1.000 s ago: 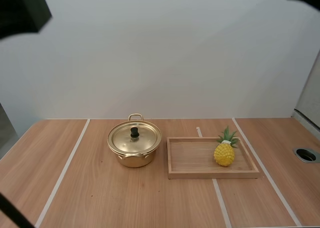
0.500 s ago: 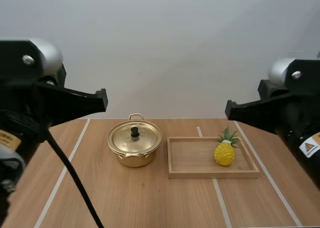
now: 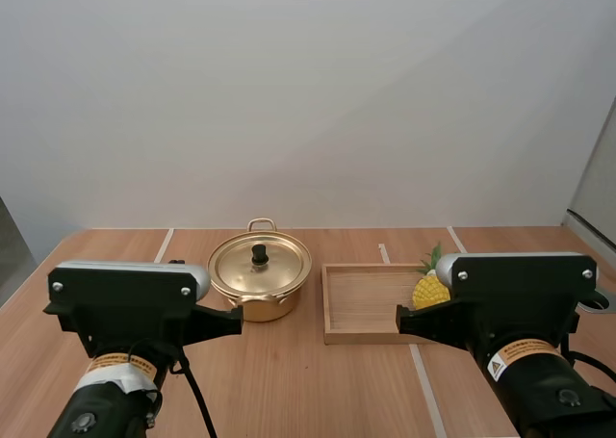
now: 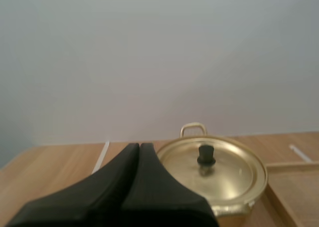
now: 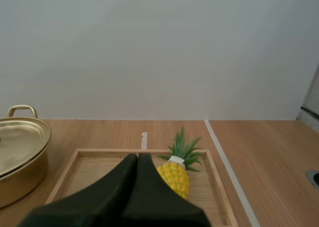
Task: Open the pot, put the grape inside, and close it
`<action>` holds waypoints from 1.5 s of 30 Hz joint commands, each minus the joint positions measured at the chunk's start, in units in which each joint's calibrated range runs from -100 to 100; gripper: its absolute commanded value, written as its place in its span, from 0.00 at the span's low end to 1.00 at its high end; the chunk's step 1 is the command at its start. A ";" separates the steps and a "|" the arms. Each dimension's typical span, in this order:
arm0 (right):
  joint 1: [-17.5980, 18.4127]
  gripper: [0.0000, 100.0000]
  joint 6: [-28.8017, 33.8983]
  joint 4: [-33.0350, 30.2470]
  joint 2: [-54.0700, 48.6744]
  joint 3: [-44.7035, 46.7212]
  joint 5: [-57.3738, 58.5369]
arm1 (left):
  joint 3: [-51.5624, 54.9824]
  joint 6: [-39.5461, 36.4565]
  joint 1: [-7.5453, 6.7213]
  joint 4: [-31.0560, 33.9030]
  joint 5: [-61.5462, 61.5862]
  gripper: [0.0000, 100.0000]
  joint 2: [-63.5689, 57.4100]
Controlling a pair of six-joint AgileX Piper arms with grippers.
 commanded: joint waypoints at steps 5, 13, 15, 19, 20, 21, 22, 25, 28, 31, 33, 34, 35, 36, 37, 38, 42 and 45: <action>-0.17 0.00 0.15 -0.74 -0.39 5.48 -4.17 | 0.67 -0.15 0.04 0.14 3.18 0.01 -2.42; -0.17 0.00 1.68 -0.74 -0.39 5.48 -0.62 | 0.67 -3.79 0.04 0.14 15.67 0.01 -2.42; -0.17 0.00 1.84 -0.74 -0.39 5.48 3.09 | 0.67 -3.93 0.21 0.14 15.84 0.01 -2.51; -0.17 0.00 1.84 -0.74 -0.39 5.48 3.57 | 0.67 -5.57 0.40 0.14 16.38 0.01 -2.51; -0.17 0.00 1.84 -0.74 -0.39 5.48 3.74 | 0.67 -5.60 0.40 0.14 16.38 0.01 -2.51; -0.17 0.00 1.84 -0.74 -0.39 5.48 3.88 | 0.67 -5.60 0.40 0.14 16.38 0.01 -2.51; -0.17 0.00 1.84 -0.74 -0.39 5.48 3.88 | 0.67 -5.60 0.40 0.14 16.38 0.01 -2.51; -0.17 0.00 1.84 -0.74 -0.39 5.48 4.08 | 0.67 -5.60 0.40 0.14 16.38 0.01 -2.51; -0.17 0.00 1.84 -0.74 -0.39 5.48 4.08 | 0.67 -5.60 0.40 0.14 16.38 0.01 -2.51; -0.17 0.00 1.84 -0.74 -0.39 5.48 4.08 | 0.67 -5.57 0.40 0.14 14.33 0.01 -2.51; -0.17 0.00 1.84 -0.74 -0.39 5.48 4.08 | 0.67 -5.57 0.40 0.14 13.50 0.01 -2.51; -0.17 0.00 1.84 -0.74 -0.39 5.48 4.08 | 0.67 -5.57 0.40 0.14 13.50 0.01 -2.51; -0.17 0.00 1.84 -0.74 -0.39 5.48 4.08 | 0.67 -5.57 0.40 0.14 13.50 0.01 -2.51; -0.17 0.00 1.84 -0.74 -0.39 5.48 4.08 | 0.67 -5.57 0.40 0.14 13.50 0.01 -2.51; -0.17 0.00 1.84 -0.74 -0.39 5.48 4.08 | 0.67 -5.57 0.40 0.14 13.50 0.01 -2.51; -0.17 0.00 1.84 -0.74 -0.39 5.48 4.08 | 0.67 -5.57 0.40 0.14 13.50 0.01 -2.51; -0.17 0.00 1.84 -0.74 -0.39 5.48 4.08 | 0.67 -5.57 0.30 0.14 13.53 0.01 -2.51; -0.17 0.00 1.84 -0.74 -0.39 5.48 4.07 | 0.67 -5.57 0.31 0.14 12.68 0.01 -2.51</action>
